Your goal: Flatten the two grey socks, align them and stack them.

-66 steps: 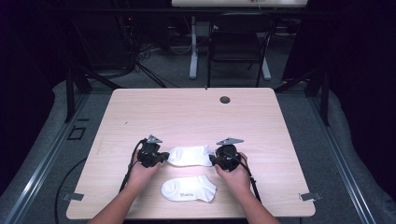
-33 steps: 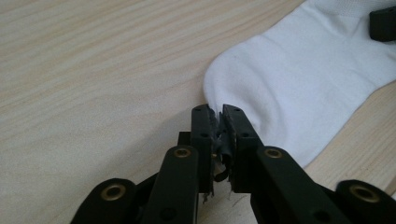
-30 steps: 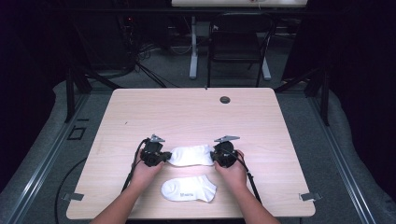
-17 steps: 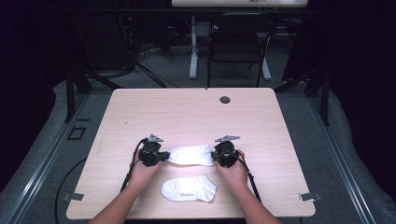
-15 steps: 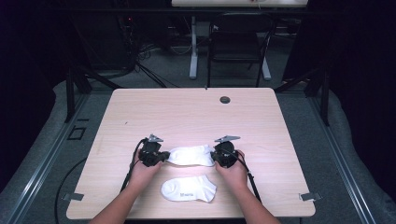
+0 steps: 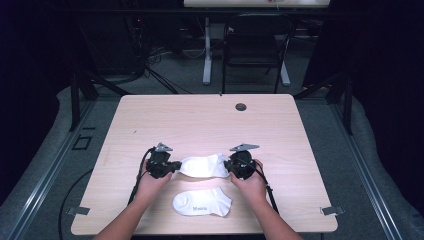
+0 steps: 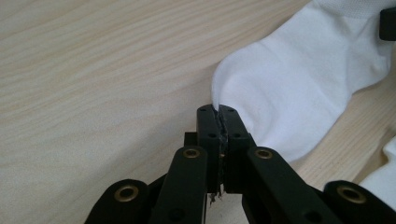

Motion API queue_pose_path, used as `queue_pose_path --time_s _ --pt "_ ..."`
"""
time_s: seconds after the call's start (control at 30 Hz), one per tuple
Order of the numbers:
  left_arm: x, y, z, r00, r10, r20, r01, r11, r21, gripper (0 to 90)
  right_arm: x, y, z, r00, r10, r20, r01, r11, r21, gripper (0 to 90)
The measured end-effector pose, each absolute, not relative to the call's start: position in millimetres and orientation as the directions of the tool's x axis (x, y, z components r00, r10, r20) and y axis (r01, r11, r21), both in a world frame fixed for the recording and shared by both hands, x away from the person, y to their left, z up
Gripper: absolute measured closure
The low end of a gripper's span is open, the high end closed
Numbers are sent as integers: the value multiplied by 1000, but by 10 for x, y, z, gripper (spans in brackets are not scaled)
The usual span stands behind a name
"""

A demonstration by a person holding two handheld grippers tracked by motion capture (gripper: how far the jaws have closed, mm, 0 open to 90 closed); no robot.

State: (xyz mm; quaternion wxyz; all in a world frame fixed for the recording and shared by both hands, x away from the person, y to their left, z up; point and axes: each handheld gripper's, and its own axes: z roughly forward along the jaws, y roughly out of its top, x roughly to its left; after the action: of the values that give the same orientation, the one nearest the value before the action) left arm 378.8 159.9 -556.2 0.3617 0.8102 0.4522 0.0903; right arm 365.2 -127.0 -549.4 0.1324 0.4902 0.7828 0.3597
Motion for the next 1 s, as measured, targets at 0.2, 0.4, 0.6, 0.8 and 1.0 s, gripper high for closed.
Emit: queue_pose_path --time_s 0.2,0.4,0.6,0.8,1.0 --pt "3726 1626 -5483 586 789 -185 651 -323 688 893 3604 -1247 -5392 -496 857 139 655 264 708 857" --pt "3629 1672 -5375 603 774 -193 634 -318 705 893 3541 -1267 -5326 -511 848 140 646 271 714 857" --pt "3525 1718 -5291 623 759 -188 614 -326 719 893 3447 -1271 -5253 -529 836 145 631 273 726 857" --pt "3375 1743 -5215 641 743 -192 597 -326 733 893 3323 -1282 -5168 -549 823 147 617 280 735 857" --pt "3203 1761 -5181 662 725 -191 582 -336 740 893 3160 -1289 -5112 -576 804 149 601 293 744 857"
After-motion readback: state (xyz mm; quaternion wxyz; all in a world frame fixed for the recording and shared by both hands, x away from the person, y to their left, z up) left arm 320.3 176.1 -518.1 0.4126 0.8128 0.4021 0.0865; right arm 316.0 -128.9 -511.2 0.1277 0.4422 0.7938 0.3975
